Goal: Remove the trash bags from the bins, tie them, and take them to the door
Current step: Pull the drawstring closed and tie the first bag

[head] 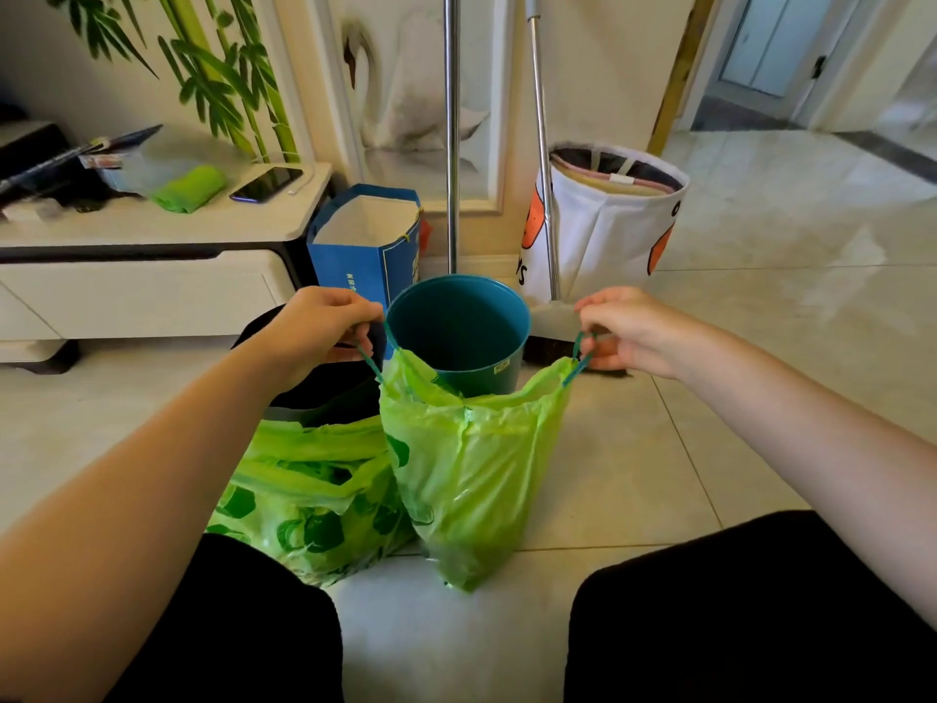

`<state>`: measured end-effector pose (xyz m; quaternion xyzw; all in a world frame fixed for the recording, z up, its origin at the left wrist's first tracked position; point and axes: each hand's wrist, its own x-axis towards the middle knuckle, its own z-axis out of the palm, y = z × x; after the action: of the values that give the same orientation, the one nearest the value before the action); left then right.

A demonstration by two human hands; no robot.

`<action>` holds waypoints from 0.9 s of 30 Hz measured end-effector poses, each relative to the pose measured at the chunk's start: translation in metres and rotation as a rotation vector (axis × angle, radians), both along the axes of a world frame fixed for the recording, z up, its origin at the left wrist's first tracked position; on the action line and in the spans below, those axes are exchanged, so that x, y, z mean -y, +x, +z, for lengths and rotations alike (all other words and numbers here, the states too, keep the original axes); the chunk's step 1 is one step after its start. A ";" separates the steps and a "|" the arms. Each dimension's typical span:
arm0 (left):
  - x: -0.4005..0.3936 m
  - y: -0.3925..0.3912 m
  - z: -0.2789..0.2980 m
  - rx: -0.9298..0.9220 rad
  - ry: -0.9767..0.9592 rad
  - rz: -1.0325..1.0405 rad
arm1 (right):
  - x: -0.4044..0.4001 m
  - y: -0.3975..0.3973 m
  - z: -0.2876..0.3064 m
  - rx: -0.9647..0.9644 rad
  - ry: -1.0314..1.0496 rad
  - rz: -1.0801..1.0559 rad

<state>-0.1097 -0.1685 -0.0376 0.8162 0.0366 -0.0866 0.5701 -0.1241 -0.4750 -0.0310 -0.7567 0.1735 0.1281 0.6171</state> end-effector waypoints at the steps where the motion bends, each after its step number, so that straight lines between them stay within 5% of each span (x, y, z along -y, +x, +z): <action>1: 0.002 -0.001 0.003 0.019 -0.025 0.006 | -0.003 -0.002 0.005 0.033 -0.001 -0.008; 6: 0.019 -0.010 0.020 0.161 -0.160 0.005 | -0.020 -0.016 0.025 0.303 -0.014 0.025; 10: 0.027 -0.017 0.038 0.288 -0.334 0.019 | -0.025 -0.020 0.036 0.517 0.164 -0.068; 15: 0.028 -0.020 0.036 0.284 -0.262 0.107 | -0.030 -0.021 0.040 0.471 0.140 -0.118; 19: 0.043 -0.027 0.045 0.410 -0.377 0.067 | -0.033 -0.026 0.054 0.696 0.198 -0.098; 24: 0.056 -0.031 0.046 0.386 -0.347 0.022 | -0.045 -0.030 0.053 0.620 0.198 -0.001; 27: 0.057 -0.031 0.050 0.449 -0.385 0.036 | -0.045 -0.032 0.063 0.729 0.348 -0.028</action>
<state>-0.1407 -0.2250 0.0124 0.6909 -0.0931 0.1008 0.7098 -0.1566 -0.4296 0.0321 -0.6344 -0.0708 -0.1295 0.7588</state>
